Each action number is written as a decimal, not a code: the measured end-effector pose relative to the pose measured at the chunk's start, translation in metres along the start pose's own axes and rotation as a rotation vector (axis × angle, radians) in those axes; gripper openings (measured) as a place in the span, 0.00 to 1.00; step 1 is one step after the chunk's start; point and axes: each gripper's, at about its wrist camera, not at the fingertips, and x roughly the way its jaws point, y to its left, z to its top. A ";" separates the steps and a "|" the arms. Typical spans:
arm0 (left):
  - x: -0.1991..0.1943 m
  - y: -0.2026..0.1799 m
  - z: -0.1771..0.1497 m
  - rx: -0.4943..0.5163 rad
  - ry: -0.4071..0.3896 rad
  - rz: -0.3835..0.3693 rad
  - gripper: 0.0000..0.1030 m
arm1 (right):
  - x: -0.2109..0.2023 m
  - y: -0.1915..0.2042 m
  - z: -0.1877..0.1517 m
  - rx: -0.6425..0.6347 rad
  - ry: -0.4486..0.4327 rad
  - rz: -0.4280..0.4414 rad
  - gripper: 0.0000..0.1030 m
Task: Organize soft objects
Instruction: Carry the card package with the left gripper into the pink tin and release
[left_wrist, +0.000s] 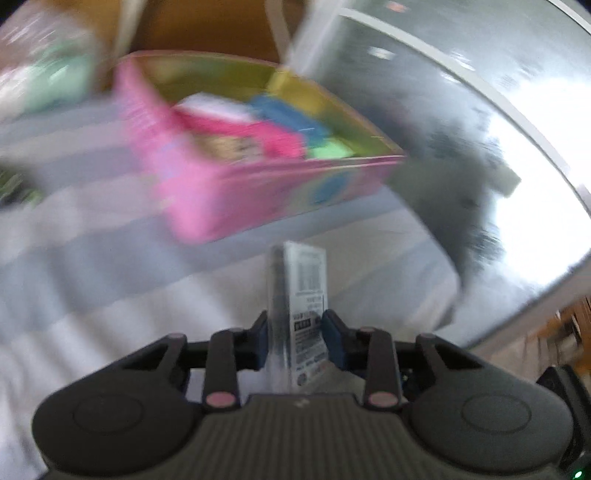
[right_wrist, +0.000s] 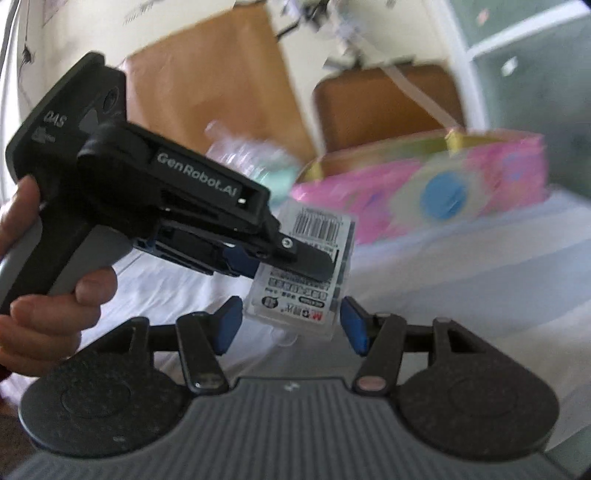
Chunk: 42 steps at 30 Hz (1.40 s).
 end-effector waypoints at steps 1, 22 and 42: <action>0.004 -0.013 0.006 0.032 0.003 -0.017 0.29 | -0.002 -0.005 0.005 -0.006 -0.028 -0.020 0.59; 0.104 -0.054 0.178 0.132 -0.110 0.204 0.38 | 0.129 -0.092 0.106 -0.154 0.009 -0.257 0.47; -0.051 0.093 0.120 -0.018 -0.288 0.432 0.42 | 0.100 0.023 0.109 -0.166 -0.077 0.022 0.51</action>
